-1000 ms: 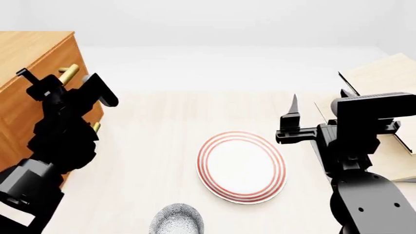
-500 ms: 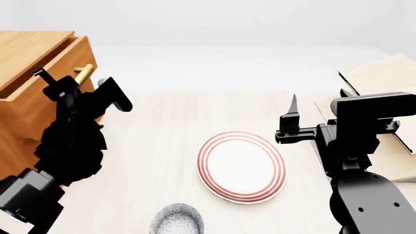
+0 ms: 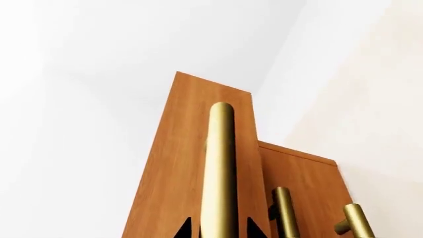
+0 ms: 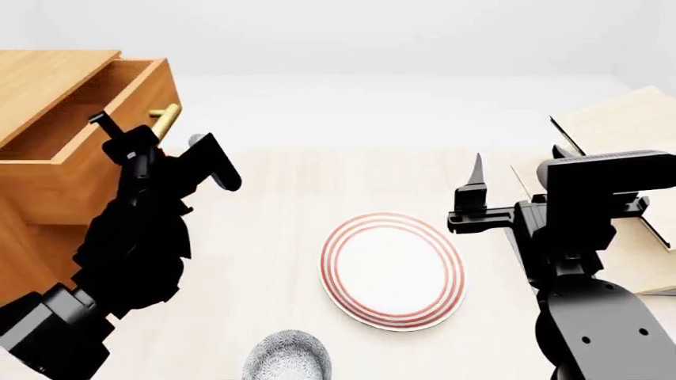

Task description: Open the top drawer of the cabinet and put the bowl in it.

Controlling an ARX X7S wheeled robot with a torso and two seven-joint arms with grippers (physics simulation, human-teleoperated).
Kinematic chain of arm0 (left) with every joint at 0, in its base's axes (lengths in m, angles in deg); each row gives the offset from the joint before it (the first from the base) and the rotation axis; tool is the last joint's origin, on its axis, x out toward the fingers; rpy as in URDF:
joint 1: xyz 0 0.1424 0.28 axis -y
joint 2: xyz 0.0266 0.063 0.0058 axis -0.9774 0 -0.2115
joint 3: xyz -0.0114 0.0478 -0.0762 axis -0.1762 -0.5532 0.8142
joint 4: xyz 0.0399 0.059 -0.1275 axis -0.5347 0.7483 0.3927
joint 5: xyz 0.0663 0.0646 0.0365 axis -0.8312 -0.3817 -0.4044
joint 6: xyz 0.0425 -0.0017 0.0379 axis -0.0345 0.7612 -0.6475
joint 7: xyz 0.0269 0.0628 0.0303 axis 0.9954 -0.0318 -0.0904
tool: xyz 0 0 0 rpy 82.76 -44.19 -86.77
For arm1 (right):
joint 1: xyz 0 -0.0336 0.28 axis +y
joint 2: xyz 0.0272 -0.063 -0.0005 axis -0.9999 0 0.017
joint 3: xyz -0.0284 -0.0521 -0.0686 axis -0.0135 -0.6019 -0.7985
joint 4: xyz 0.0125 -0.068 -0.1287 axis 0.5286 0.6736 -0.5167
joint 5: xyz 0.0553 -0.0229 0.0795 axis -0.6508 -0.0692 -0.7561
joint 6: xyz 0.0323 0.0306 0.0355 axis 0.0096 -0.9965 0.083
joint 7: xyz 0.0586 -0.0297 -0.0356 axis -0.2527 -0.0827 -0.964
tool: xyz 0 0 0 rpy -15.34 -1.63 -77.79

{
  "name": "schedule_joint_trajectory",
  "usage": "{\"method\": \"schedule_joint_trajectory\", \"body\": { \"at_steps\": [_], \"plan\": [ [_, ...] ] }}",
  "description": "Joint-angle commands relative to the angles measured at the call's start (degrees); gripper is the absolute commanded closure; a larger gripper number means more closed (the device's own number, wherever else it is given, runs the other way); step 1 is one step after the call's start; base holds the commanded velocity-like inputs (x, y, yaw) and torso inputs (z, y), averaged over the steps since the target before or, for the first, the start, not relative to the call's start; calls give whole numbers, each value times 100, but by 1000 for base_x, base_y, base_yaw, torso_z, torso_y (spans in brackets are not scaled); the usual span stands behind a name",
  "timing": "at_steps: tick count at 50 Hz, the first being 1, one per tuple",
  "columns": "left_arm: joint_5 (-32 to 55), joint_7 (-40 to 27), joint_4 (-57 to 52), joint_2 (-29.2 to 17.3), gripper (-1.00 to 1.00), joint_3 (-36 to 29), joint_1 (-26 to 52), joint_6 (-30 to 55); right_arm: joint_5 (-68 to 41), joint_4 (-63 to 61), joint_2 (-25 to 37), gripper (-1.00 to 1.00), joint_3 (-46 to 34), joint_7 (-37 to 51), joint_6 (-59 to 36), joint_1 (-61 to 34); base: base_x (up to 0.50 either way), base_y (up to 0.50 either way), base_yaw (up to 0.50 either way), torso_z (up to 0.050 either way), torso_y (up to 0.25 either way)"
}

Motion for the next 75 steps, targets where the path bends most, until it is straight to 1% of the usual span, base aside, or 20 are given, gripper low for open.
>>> {"method": "schedule_joint_trajectory", "body": {
  "at_steps": [1, 24, 52, 53, 59, 64, 72, 75],
  "plan": [
    [32, -40, -324, 170, 100, -161, 63, -96, -15, 51, 2, -100, -9, 17, 46, 7, 0, 0, -4, 0, 0],
    [10, -90, -112, 505, 100, -351, -4, -372, -71, 147, 19, -100, 30, 26, 189, 82, 7, 0, -6, 0, -1],
    [-9, -79, -115, 579, 100, -420, -6, -419, -124, 250, 37, -100, 33, 56, 298, 117, 7, 0, -5, 0, -3],
    [-11, -84, -98, 577, -100, -415, 4, -421, -127, 250, 37, -100, 35, 58, 300, 121, 13, 0, -5, 0, 0],
    [-5, -97, -189, 526, -100, -340, 44, -363, -141, 250, 40, -100, 36, 68, 298, 121, 0, 0, 0, 0, 0],
    [-58, -31, -585, 398, -100, -331, 110, -199, -150, 235, 48, -100, 31, 77, 284, 114, 0, 0, 0, 0, 0],
    [-129, 137, -1742, 132, -100, -224, 241, 158, -157, 240, 46, -100, -6, 92, 282, 94, 0, 0, 0, 0, 0],
    [-59, 270, -2364, 75, -100, -7, 358, 380, -171, 201, 51, -100, -11, 98, 236, 73, 0, 0, 0, 0, 0]
  ]
}}
